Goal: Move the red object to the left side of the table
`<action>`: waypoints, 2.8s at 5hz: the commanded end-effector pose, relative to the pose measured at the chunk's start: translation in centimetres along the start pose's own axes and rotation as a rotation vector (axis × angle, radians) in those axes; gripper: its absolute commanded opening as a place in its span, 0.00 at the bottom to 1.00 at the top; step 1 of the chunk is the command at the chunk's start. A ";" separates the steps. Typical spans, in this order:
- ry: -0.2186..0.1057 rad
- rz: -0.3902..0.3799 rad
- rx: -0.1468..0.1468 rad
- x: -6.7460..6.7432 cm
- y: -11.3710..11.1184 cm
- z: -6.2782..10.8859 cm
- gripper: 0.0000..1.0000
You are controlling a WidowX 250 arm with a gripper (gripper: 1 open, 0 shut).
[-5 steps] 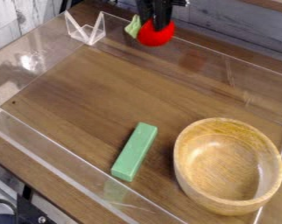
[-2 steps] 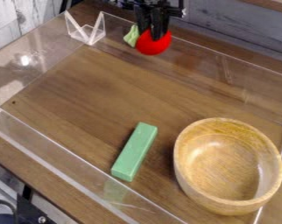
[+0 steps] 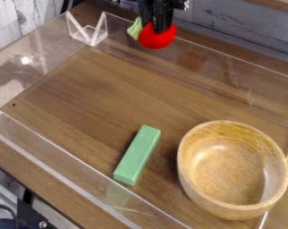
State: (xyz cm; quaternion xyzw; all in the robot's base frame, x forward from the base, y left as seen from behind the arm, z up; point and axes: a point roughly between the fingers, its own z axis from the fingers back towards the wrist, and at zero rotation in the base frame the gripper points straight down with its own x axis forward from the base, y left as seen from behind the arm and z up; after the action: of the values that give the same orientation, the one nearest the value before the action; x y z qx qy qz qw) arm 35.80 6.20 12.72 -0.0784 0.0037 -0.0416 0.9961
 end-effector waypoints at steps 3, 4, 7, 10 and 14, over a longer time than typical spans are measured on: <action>-0.044 -0.013 0.010 0.5 -0.2 1.6 0.00; -0.037 -0.014 0.008 1.1 0.5 1.4 0.00; -0.042 0.133 0.006 0.8 3.2 -0.2 0.00; -0.054 0.192 -0.010 0.7 2.4 -0.2 0.00; -0.111 0.214 -0.051 -0.7 4.3 5.0 0.00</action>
State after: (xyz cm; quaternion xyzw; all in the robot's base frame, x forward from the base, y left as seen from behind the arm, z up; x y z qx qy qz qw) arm 35.36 10.77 14.66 -0.1171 -0.0089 0.0703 0.9906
